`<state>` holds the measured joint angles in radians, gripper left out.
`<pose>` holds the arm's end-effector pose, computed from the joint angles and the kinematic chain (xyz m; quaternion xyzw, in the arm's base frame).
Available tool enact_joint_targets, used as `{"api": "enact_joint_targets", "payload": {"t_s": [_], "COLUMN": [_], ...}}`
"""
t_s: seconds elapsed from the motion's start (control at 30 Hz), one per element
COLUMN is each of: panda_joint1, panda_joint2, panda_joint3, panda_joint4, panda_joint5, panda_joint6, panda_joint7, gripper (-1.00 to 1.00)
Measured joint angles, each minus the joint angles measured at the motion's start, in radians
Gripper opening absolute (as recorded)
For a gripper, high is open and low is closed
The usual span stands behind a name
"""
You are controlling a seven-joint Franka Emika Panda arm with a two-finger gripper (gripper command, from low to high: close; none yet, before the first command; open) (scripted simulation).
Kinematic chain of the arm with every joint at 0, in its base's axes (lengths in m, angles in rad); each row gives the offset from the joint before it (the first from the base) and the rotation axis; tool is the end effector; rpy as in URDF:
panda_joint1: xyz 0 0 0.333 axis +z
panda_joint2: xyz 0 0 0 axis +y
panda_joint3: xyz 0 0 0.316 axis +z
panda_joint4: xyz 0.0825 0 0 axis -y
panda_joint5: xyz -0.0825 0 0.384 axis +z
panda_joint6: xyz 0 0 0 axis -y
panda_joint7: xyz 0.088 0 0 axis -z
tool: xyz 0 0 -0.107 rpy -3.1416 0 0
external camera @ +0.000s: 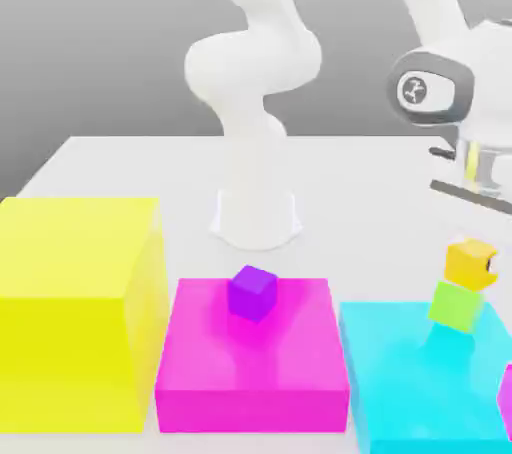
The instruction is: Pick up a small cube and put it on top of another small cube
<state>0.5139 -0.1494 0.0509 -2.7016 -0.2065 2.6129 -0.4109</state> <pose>0.3447 0.2230 0.2826 0.8372 0.5430 0.0341 0.0560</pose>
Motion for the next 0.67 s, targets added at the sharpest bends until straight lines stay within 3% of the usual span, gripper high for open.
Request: {"api": "enact_joint_targets", "payload": {"t_s": [0.37, 0.57, 0.6, 0.67], "panda_joint1": [-0.351, -0.380, -0.379, -0.379], "panda_joint2": [-0.360, -0.214, -0.185, -0.185], "panda_joint3": [-0.189, -0.227, -0.229, -0.229], "panda_joint4": [-0.181, -0.249, -0.255, -0.255], "panda_joint5": [0.062, 0.091, 0.091, 0.091], "panda_joint6": [-0.223, -0.025, 0.010, 0.010], "panda_joint7": [0.371, 0.400, 0.400, 0.400], "gripper": [-1.00, -1.00, 1.00, 1.00]}}
